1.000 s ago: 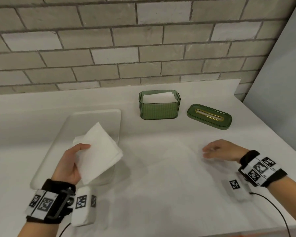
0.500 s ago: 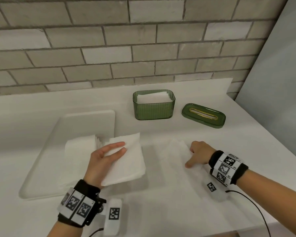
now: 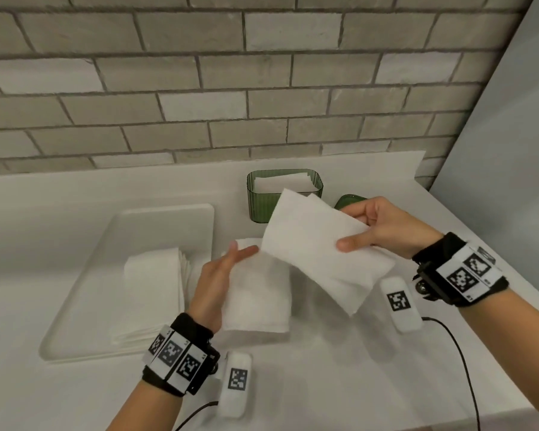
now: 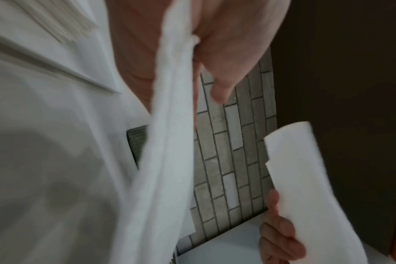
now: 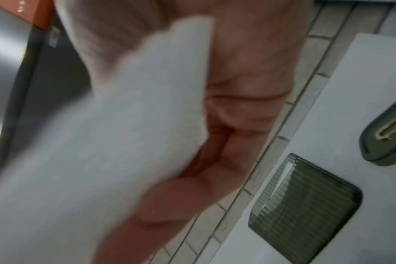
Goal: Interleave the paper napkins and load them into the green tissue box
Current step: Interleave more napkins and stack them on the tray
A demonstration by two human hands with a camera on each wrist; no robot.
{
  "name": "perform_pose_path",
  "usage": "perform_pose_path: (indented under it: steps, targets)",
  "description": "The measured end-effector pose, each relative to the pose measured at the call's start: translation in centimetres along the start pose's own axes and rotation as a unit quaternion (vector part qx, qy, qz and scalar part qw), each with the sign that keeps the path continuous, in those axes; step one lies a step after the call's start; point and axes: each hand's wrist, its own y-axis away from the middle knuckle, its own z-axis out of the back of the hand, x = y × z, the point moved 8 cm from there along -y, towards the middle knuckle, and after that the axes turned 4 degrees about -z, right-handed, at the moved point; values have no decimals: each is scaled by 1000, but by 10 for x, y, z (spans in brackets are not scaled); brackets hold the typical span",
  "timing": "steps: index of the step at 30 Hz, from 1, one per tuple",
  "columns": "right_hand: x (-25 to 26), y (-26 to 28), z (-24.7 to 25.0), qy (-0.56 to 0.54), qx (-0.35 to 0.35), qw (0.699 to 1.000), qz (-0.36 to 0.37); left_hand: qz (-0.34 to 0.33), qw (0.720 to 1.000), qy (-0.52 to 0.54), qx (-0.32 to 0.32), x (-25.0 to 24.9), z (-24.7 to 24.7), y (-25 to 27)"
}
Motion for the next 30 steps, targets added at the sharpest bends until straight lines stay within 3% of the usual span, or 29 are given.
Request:
perform_pose_path:
  steps: [2, 6, 12, 15, 18, 22, 24, 26, 30]
  targets:
    - [7, 4, -16, 7, 37, 999, 13, 52, 994, 67, 69, -3, -17, 9]
    - [6, 4, -44, 62, 73, 995, 16, 56, 981, 100, 159, -16, -42, 26]
    - [3, 7, -59, 123, 100, 987, 10, 45, 976, 86, 195, -21, -43, 26]
    - [12, 12, -68, 177, 158, 971, -4, 68, 973, 35, 219, -17, -38, 24]
    - [25, 11, -82, 257, 216, 942, -12, 87, 953, -14, 290, -12, -50, 31]
    - [30, 0, -101, 326, 257, 910, -9, 34, 919, -139, 367, -6, -67, 43]
    - [26, -5, -107, 334, 266, 904, -9, 17, 911, -177, 373, -5, -70, 46]
    - [24, -9, -108, 315, 252, 915, 3, -2, 916, -184, 357, -7, -67, 45]
    - [30, -20, -84, 198, 154, 967, 53, -40, 943, -127, 305, -11, -51, 42]
